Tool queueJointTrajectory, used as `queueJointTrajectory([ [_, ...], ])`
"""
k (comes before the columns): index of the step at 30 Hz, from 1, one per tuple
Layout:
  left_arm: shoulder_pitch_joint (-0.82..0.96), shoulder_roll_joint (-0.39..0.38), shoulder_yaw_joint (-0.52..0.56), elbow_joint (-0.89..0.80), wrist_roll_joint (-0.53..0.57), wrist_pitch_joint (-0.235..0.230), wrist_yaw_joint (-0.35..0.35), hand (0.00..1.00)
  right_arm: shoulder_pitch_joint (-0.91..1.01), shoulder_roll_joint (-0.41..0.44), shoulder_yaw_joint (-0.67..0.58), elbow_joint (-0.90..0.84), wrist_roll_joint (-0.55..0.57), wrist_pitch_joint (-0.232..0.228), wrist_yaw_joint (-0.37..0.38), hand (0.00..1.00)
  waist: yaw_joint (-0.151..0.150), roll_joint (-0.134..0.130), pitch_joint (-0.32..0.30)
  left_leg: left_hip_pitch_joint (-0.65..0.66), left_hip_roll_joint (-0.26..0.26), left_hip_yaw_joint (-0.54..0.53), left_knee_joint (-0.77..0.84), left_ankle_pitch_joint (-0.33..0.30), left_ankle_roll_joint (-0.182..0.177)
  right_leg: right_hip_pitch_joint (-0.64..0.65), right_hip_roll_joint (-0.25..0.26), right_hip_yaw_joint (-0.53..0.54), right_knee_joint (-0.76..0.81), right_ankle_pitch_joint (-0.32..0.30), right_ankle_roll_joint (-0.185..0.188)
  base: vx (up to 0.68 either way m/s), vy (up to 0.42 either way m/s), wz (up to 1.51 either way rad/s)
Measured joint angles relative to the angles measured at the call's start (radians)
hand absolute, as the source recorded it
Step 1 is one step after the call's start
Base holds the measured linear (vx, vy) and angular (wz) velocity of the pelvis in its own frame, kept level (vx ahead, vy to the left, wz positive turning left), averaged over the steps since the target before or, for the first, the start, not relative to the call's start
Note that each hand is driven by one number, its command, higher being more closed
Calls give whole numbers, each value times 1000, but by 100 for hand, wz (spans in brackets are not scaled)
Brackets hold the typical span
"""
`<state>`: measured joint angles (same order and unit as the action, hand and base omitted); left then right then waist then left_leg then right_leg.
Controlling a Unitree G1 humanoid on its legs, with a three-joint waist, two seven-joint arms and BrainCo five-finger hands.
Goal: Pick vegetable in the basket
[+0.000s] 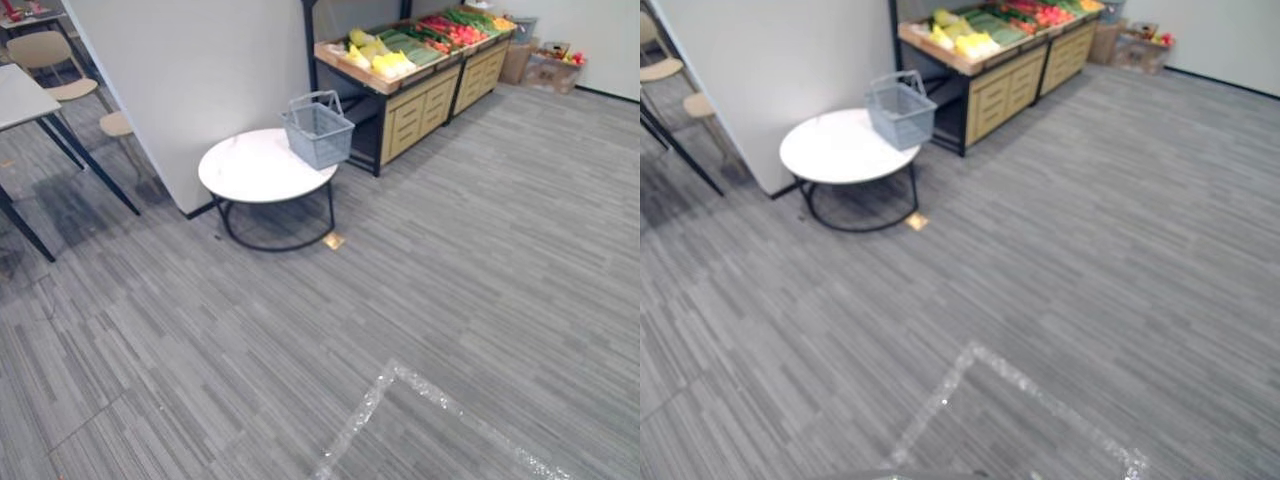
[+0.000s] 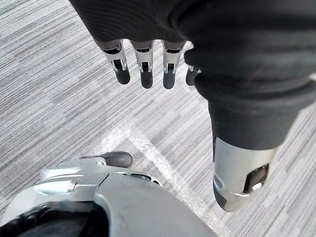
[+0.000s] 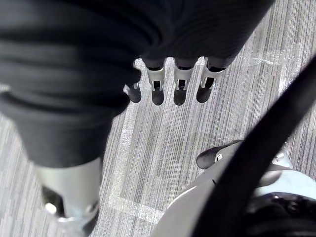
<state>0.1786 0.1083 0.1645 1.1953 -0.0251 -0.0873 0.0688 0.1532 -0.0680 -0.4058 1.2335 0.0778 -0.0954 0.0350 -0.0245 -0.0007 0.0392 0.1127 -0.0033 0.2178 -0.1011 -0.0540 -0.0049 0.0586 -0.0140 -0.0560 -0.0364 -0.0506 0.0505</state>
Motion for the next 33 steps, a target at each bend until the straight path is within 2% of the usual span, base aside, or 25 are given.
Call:
queueJointTrajectory([
  [7, -9, 3, 2, 26, 0, 0, -6, 0, -1, 4, -21, 0, 10, 0, 13, 0, -1, -1, 0, 6, 1, 15, 0, 0, -1, 5, 1, 7, -2, 0, 0, 9, -21, -3],
  [9, -9, 3, 2, 26, 0, 0, -6, 0, -1, 4, -21, 0, 10, 0, 16, 0, -1, -11, 7, 10, 1, 15, 0, -1, -1, 8, 1, 6, -2, 0, 1, -33, -27, 1],
  [16, -17, 4, 1, 30, 0, 1, -5, 0, -1, 2, -20, -2, 14, 0, 19, 0, -1, -5, 14, 7, 4, 21, 0, -1, -1, 1, 3, 10, 3, 4, 3, -42, -29, -3],
  [19, -28, 8, 4, 24, 0, 1, -3, 0, -20, 3, -17, -3, 23, 0, 18, 0, -1, -1, 30, -23, 11, 27, 1, 5, -2, -76, 8, 11, 110, -31, -24, -19, -38, -9],
  [22, -37, 8, 33, 17, -2, 2, 3, 0, -29, 8, -19, -9, 58, -2, 17, 0, -3, -15, 56, -23, 14, 29, 7, -2, -17, -113, 9, 10, 183, -71, -33, 22, -62, -3],
  [24, -37, 3, 81, 1, -3, 2, 4, 0, -31, 14, -17, -11, 61, -2, 18, 0, -1, -22, 76, -81, 34, 41, 168, -89, -48, -127, 2, 10, 247, -124, -47, 23, -124, -1],
  [25, -34, -18, 145, -22, -7, 0, 5, 0, -30, 16, -20, -27, 80, -3, 18, 0, 5, -27, 87, -155, 82, 56, 374, -165, -69, -122, 14, 7, 278, -154, -58, 4, -151, 11],
  [26, -34, -37, 211, -57, -14, 1, 5, 0, -27, 30, -16, -60, 91, -6, 17, 0, 5, -24, 105, -270, 145, 73, 658, -178, -47, -122, 26, -7, 320, -185, -72, -2, -121, 14],
  [27, -33, -51, 237, -74, -14, 1, 4, 0, -20, 30, -5, -73, 99, -8, 17, 0, 7, -20, 119, -325, 177, 63, 789, -157, -16, -111, 33, -14, 337, -197, -81, 5, -105, 21],
  [28, -32, -67, 261, -92, -29, 1, 5, 0, -10, 26, 21, -91, 102, -14, 16, 0, 11, -13, 138, -377, 205, 32, 937, -107, 9, -87, 44, -19, 358, -217, -91, 60, -67, 8],
  [29, -30, -69, 273, -107, -48, 2, 5, 0, 0, 16, 64, -102, 102, -18, 12, 0, 29, -20, 145, -435, 212, -12, 1054, -104, -3, -65, 45, -19, 382, -246, -103, 142, -77, 7],
  [31, -23, -76, 272, -124, -51, 1, 5, 0, -4, 6, 98, -114, 100, -17, 10, 0, 39, -22, 136, -484, 200, -38, 1070, -128, -31, -39, 35, -17, 379, -268, -104, 196, -15, 4],
  [33, -24, -91, 272, -135, -64, 0, 5, 0, -30, 3, 100, -125, 100, -18, 10, 0, 56, -20, 134, -514, 173, -24, 868, -136, -31, -9, 11, 2, 339, -271, -99, 325, 93, -10],
])
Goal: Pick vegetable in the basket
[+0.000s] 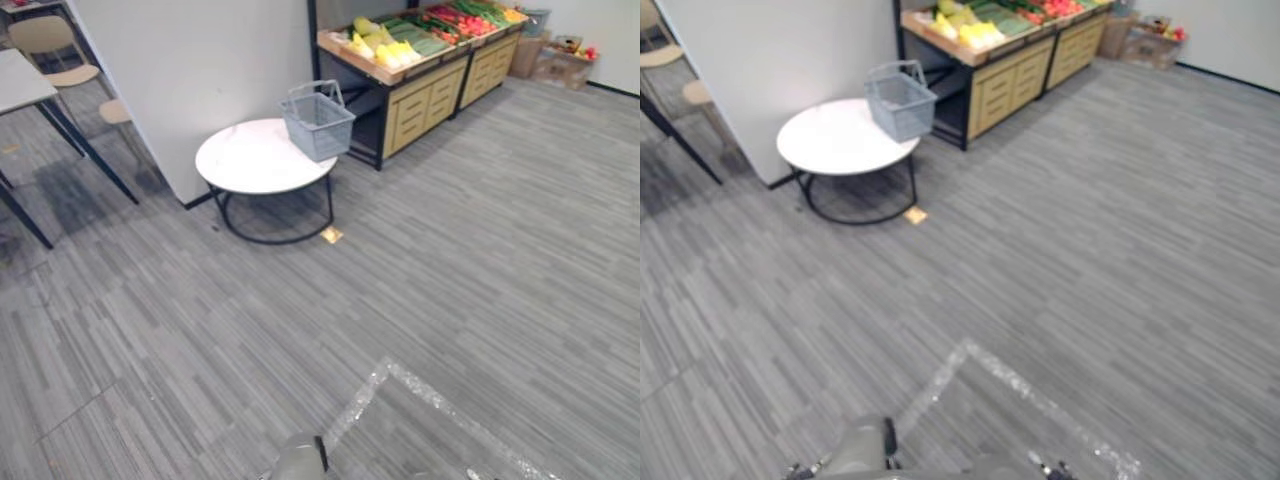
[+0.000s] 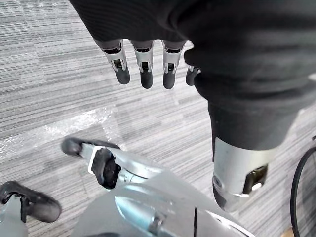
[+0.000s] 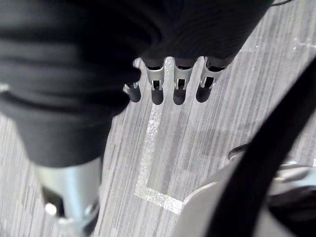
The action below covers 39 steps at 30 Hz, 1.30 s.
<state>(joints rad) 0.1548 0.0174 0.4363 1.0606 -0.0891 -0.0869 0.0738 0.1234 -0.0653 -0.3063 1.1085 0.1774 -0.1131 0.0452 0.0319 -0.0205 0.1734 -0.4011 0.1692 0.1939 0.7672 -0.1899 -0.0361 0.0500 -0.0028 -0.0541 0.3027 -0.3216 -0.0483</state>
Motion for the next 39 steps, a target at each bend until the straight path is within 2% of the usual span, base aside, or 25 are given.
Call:
queueJointTrajectory([
  [1, 4, -3, 0, -2, -12, 0, 1, 0, -8, 0, 0, 0, 0, 0, -1, 0, 3, 1, -1, 1, -6, 10, -78, 8, 0, 9, -8, 5, -13, 0, 3, 375, 155, -19],
  [3, 23, -14, 0, -9, -19, -16, 4, 0, -19, -1, 19, -28, 0, -2, -4, 0, 3, 9, -10, 4, -20, 36, -404, 95, -3, 49, -37, 17, -64, -19, 38, 379, 191, -14],
  [6, 35, -22, 0, -10, -18, -21, 8, 0, -22, 0, 66, -46, -3, -9, -6, 0, 18, 18, -23, 2, -17, 37, -583, 168, -12, 101, -69, 49, -91, -66, 75, 452, 293, -32],
  [7, 52, -14, 2, -9, -18, -22, 8, 0, -14, 13, 72, -42, -3, -9, -7, 0, 31, -3, -48, 5, -34, 52, -541, 254, -6, 136, -110, 64, -116, -89, 62, 603, 345, -48],
  [8, 71, -2, 3, -9, -17, -28, 9, 0, -2, 41, 59, -33, -3, -9, -6, 0, 33, -24, -105, -9, -66, 82, -486, 229, 36, 138, -150, 100, -101, -70, 59, 641, 322, -33],
  [10, 69, 12, 2, -7, -14, -35, 9, 0, -1, 84, 23, -32, -5, -10, 11, 0, 26, -49, -138, 2, -102, 101, -415, 158, 74, 107, -191, 142, 4, 4, 103, 819, 361, 0],
  [12, 59, 36, -28, 9, -12, -34, 8, 0, -3, 87, -29, -19, -6, -11, 20, 0, 13, -65, -156, 61, -144, 103, -419, 95, 92, 50, -204, 179, 202, 114, 108, 584, 276, 16],
  [13, 55, 51, -61, 17, -5, -32, 9, 0, -9, 77, -51, 2, -15, -17, 25, 0, 9, -68, -155, 126, -164, 103, -447, 62, 99, -5, -199, 210, 357, 252, 139, 466, 224, 5],
  [14, 56, 60, -82, 18, -4, -32, 9, 0, -8, 74, -63, 10, -20, -19, 25, 0, 4, -68, -152, 179, -178, 104, -477, 42, 101, -46, -195, 227, 477, 371, 199, 672, 305, -1],
  [15, 45, 68, -94, 27, -3, -29, 9, 0, -6, 75, -71, 12, -21, -21, 26, 0, -6, -65, -139, 261, -191, 102, -506, 17, 101, -113, -197, 218, 655, 405, 217, 527, 231, -9],
  [16, 43, 73, -102, 34, -3, -24, 9, 0, -3, 76, -74, 11, -16, -21, 30, 0, -8, -62, -134, 304, -197, 101, -522, 7, 100, -146, -198, 198, 734, 393, 206, 491, 179, -11],
  [18, 34, 79, -127, 54, -3, -15, 10, 0, -4, 60, -77, 4, -20, -27, 29, 0, -32, -49, -126, 458, -200, 89, -600, -7, 99, -257, -201, 82, 883, 314, 129, 514, 146, -2],
  [20, 6, 85, -154, 58, 17, -13, 9, 0, -2, 54, -88, 5, -20, -30, 27, 0, -37, -44, -121, 563, -195, 75, -672, -9, 95, -327, -198, -13, 797, 185, 108, 414, 73, 23],
  [23, -42, 55, -122, 51, 23, -15, 10, 0, -1, 51, -98, -7, -19, -31, 27, 0, -54, -29, -106, 651, -175, 46, -725, -50, 69, -395, -202, -116, 488, 156, 95, 437, -70, 41],
  [26, -51, 7, -79, 43, 22, -19, 11, 0, 11, 31, -73, -26, -19, -30, 27, 0, -54, 5, -92, 699, -132, 35, -710, -122, 23, -409, -180, -128, 86, 205, 111, 418, -160, 11],
  [27, -54, -2, -75, 43, 22, -19, 11, 0, 11, 27, -69, -33, -19, -29, 26, 0, -55, 12, -90, 704, -119, 36, -705, -139, 13, -416, -172, -118, 25, 231, 110, 545, -221, 2],
  [28, -58, -20, -72, 44, 23, -19, 10, 0, 12, 21, -50, -42, -19, -30, 26, 0, -58, 21, -89, 710, -92, 32, -691, -169, 1, -434, -155, -96, -56, 299, 116, 592, -247, 11],
  [29, -61, -39, -52, 45, 27, -21, 7, 0, 15, 12, -35, -43, -20, -29, 26, 0, -57, 31, -87, 729, -64, 18, -685, -175, 3, -429, -135, -95, -39, 380, 124, 603, -259, 18],
  [30, -66, -39, -41, 47, 27, -20, 6, 0, 18, 7, -27, -42, -20, -28, 26, 0, -56, 29, -85, 730, -46, 6, -662, -170, 9, -431, -128, -101, -4, 389, 121, 613, -318, 22],
  [31, -77, -54, -25, 50, 30, -20, 6, 0, 14, -5, -11, -42, -21, -29, 27, 0, -56, 43, -73, 726, -13, -20, -597, -139, 9, -430, -114, -122, 78, 320, 78, 601, -375, 15],
  [32, -77, -63, -17, 47, 31, -20, 6, 0, 14, -10, -8, -42, -21, -30, 27, 0, -55, 51, -74, 702, 3, -41, -522, -102, 2, -424, -105, -134, 114, 285, 68, 820, -526, 13],
  [34, -78, -66, 13, 38, 31, -20, 5, 0, 10, -17, -8, -43, -22, -29, 26, 0, -58, 67, -74, 578, 44, -101, -234, 45, -2, -369, -85, -161, 129, 207, 48, 641, -378, 13],
  [35, -82, -71, 38, 35, 25, -19, 5, 0, 12, -22, -8, -44, -21, -27, 25, 0, -57, 64, -60, 480, 71, -139, -35, 220, -40, -306, -74, -174, 103, 180, 36, 353, -169, 15],
  [37, -82, -74, 45, 33, 14, -19, 4, 0, 8, -29, -7, -39, -21, -19, 20, 0, -48, 76, -44, 394, 114, -122, 183, 246, -53, -202, -55, -182, 51, 167, 21, 495, -199, 5],
  [39, -80, -72, 51, 12, -18, -20, 6, 0, -2, -24, 5, -38, -21, -20, 16, 0, -28, 62, -40, 302, 125, -34, 297, 172, -48, -44, -56, -178, -65, 163, 18, 509, -195, -10],
])
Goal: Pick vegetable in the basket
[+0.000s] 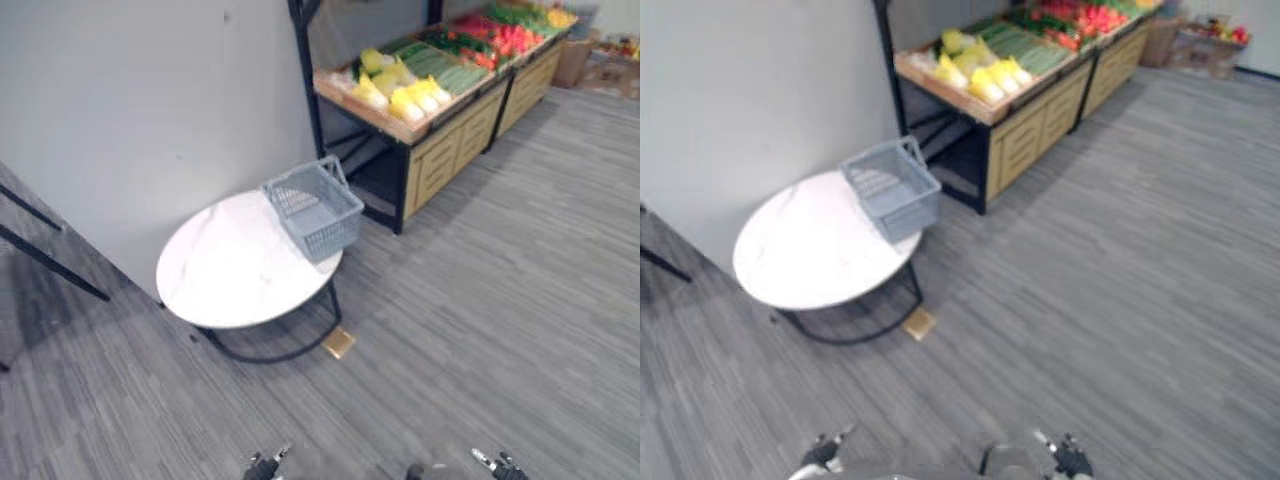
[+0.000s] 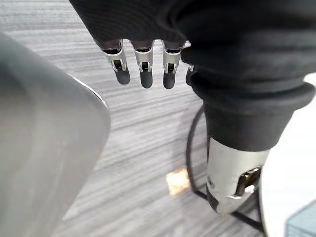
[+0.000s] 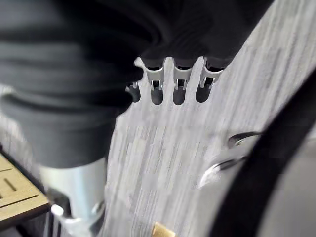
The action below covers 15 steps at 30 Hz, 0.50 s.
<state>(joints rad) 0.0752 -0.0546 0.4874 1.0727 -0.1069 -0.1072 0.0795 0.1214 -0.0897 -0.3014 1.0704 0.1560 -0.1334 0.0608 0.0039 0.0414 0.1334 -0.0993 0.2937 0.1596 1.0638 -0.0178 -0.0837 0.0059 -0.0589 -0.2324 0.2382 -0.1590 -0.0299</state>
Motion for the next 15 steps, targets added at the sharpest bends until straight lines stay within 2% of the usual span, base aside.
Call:
queueJointTrajectory([
  [1, 0, 0, -2, -9, 0, -1, -1, 0, -6, 2, 4, 0, 0, 0, -1, 0, 5, -1, 0, -32, -4, 22, -2, -22, 2, 31, 0, 0, -32, -5, 4, 356, -124, -4],
  [2, 0, 0, -10, -14, -7, -8, 0, 0, -26, 8, 2, 10, 0, 2, -6, 0, 6, -1, 1, -94, -12, 52, -38, -71, 6, 73, 0, -3, -72, -4, 7, 359, -81, 1],
  [3, 0, 4, -9, -14, -12, -17, 3, 0, -43, 20, -9, 25, 0, 2, -8, 0, 12, -4, 1, -127, -29, 97, -128, -109, 4, 108, -5, -6, -104, -4, 15, 297, -55, 0],
  [5, -1, 5, -20, -18, -37, -20, 4, 0, -54, 33, -3, 40, -1, 4, -8, 0, 29, -9, 3, -138, -44, 211, -315, -131, 15, 161, -17, -11, -141, -15, 33, 340, 31, 6],
  [7, -1, 5, -22, -19, -37, -21, 6, 0, -54, 41, 1, 36, -1, 4, -8, 0, 27, -11, 4, -139, -73, 298, -516, -123, 27, 211, -26, -42, -171, -33, 59, 391, 113, 42],
  [8, 1, 4, -30, -18, -37, -21, 6, 0, -53, 39, 7, 36, -1, 4, -8, 0, 27, -11, 3, -127, -127, 331, -738, -76, 46, 246, -35, -65, -186, -55, 83, 320, 140, 45],
  [9, 1, 4, -30, -18, -37, -21, 6, 0, -53, 39, 7, 37, -1, 4, -8, 0, 28, -11, 3, -125, -134, 332, -775, -65, 49, 250, -36, -69, -187, -60, 88, 410, 204, 45],
  [10, 5, 4, -24, -20, -38, -22, 5, 0, -56, 40, 19, 37, -1, 4, -9, 0, 33, -9, 2, -124, -151, 328, -857, 0, 85, 271, -36, -76, -183, -84, 106, 439, 209, 23],
  [11, 6, 6, -17, -19, -36, -22, 2, 0, -59, 42, 41, 39, -2, 3, -9, 0, 36, -28, -10, -119, -184, 328, -863, 41, 154, 287, -54, -64, -181, -102, 95, 452, 213, 26],
  [12, 6, 13, -18, -19, -34, -21, 2, 0, -59, 48, 46, 41, -2, 2, -9, 0, 35, -35, -20, -112, -206, 329, -870, 22, 160, 286, -66, -50, -173, -101, 93, 461, 213, 31],
  [13, 6, 21, -19, -19, -30, -21, 1, 0, -61, 57, 58, 41, -2, -1, -7, 0, 29, -58, -27, -98, -242, 323, -885, 1, 173, 268, -94, -8, -126, -96, 84, 451, 251, 44],
  [15, 6, 36, -20, -13, -28, -18, 3, 0, -50, 69, 55, 46, -4, -1, -6, 0, 29, -84, -40, -69, -294, 298, -901, -29, 191, 230, -133, 62, 17, -92, 81, 493, 284, 53],
])
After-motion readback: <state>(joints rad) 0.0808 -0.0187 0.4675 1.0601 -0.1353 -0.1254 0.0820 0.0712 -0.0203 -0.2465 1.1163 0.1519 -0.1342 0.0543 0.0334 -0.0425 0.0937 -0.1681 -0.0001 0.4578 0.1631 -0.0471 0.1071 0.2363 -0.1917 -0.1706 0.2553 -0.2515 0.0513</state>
